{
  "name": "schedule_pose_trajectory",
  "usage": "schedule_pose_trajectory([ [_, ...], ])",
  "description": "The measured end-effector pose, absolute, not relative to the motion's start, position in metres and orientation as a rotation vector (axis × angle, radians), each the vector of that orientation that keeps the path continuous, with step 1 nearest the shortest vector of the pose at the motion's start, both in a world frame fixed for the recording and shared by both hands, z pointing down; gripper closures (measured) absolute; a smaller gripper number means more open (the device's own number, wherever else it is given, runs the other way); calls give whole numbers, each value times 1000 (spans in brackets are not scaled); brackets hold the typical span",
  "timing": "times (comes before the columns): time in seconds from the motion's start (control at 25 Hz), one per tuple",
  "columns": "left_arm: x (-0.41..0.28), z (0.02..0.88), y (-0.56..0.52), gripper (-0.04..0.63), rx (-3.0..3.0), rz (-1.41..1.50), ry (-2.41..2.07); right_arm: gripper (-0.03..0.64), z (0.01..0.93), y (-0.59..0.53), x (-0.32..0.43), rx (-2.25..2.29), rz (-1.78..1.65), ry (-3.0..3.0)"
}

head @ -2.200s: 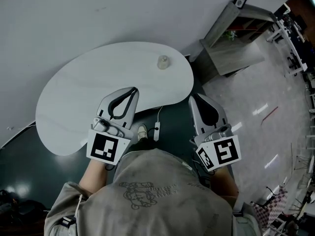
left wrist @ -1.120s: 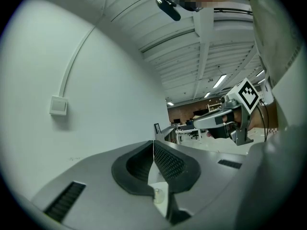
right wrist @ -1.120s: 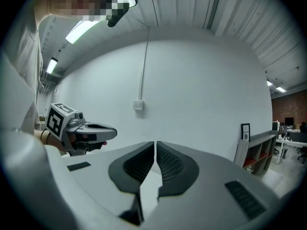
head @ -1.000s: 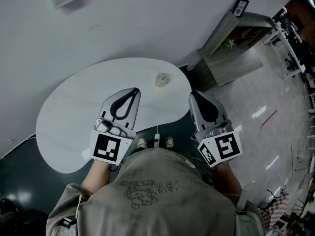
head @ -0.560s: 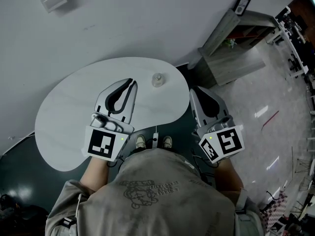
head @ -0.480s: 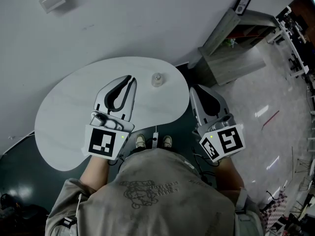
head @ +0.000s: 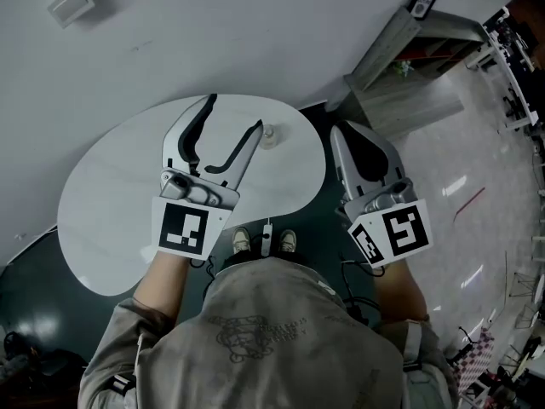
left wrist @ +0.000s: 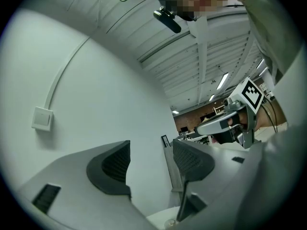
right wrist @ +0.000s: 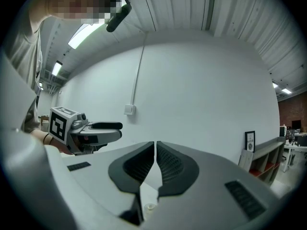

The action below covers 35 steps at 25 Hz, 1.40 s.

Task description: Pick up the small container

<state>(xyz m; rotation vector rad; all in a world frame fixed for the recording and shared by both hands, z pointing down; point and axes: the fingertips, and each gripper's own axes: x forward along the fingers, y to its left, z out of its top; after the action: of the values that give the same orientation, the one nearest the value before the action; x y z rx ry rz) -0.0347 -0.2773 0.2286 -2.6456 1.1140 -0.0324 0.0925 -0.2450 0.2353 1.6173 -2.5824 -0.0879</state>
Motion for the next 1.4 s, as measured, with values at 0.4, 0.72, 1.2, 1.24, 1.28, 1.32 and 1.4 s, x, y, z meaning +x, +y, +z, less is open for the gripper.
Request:
schedule_pose_trajectory([
  [0.4, 6, 275, -327, 265, -2738, -10, 1059, 583, 248, -293, 95, 1622, -201, -2559],
  [0.72, 25, 338, -358, 259, -2761, -115, 1039, 583, 280, -323, 110, 1723, -143, -2513],
  [1.2, 53, 437, -384, 259, -2872, -205, 991, 583, 352, -346, 132, 1787, 33, -2437],
  [1.24, 56, 448, -386, 259, -2878, -226, 982, 583, 359, -348, 132, 1783, 46, -2434],
  [1.28, 58, 459, -388, 259, -2885, -250, 975, 583, 366, -349, 132, 1778, 59, -2430],
  [1.32, 60, 470, -389, 259, -2890, -276, 970, 583, 374, -350, 131, 1773, 72, -2426],
  [1.4, 64, 494, -391, 259, -2892, -337, 965, 583, 390, -351, 129, 1751, 101, -2421],
])
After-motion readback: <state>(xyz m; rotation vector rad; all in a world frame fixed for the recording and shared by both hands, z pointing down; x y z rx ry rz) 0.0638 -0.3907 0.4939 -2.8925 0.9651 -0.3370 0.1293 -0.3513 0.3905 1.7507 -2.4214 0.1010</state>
